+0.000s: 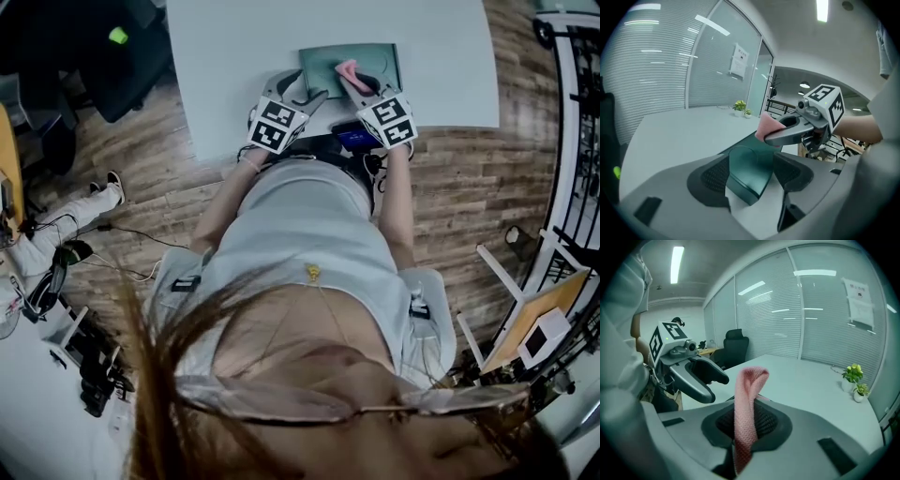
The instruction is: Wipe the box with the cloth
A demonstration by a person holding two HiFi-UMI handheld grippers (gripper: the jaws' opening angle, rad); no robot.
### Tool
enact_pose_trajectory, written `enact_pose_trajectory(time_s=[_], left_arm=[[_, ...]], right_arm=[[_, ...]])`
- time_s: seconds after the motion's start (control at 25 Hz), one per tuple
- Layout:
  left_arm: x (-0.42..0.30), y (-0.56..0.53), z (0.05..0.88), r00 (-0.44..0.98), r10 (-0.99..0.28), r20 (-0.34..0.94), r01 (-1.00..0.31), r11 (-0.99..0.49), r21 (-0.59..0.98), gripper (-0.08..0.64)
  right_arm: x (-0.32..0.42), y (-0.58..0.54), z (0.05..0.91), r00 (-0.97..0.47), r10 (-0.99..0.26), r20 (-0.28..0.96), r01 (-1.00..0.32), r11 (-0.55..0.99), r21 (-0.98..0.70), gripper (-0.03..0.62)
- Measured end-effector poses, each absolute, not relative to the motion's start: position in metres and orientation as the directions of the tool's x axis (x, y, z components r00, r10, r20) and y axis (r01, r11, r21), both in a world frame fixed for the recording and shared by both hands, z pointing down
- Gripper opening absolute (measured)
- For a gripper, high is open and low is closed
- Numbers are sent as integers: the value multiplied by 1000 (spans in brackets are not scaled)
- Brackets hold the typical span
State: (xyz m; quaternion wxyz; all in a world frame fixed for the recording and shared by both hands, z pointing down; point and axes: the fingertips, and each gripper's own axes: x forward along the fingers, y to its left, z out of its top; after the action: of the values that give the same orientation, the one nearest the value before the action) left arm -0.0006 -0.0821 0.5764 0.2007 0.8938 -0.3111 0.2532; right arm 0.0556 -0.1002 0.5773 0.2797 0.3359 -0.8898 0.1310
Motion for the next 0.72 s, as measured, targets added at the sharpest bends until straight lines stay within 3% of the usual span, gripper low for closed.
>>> enact_pose_trajectory(time_s=[0.2, 0.48, 0.72], left_arm=[[8, -84, 552, 699, -483, 527, -646, -743, 176, 234], [24, -88, 516, 733, -531, 425, -633, -761, 141, 69], [34, -92, 470, 778, -549, 304, -611, -774, 165, 42]], right_arm=[[70, -97, 555, -634, -586, 506, -685, 728, -16, 41], [77, -98, 504, -695, -650, 307, -693, 719, -44, 41], [70, -98, 448, -746, -650, 145, -658, 753, -13, 41]])
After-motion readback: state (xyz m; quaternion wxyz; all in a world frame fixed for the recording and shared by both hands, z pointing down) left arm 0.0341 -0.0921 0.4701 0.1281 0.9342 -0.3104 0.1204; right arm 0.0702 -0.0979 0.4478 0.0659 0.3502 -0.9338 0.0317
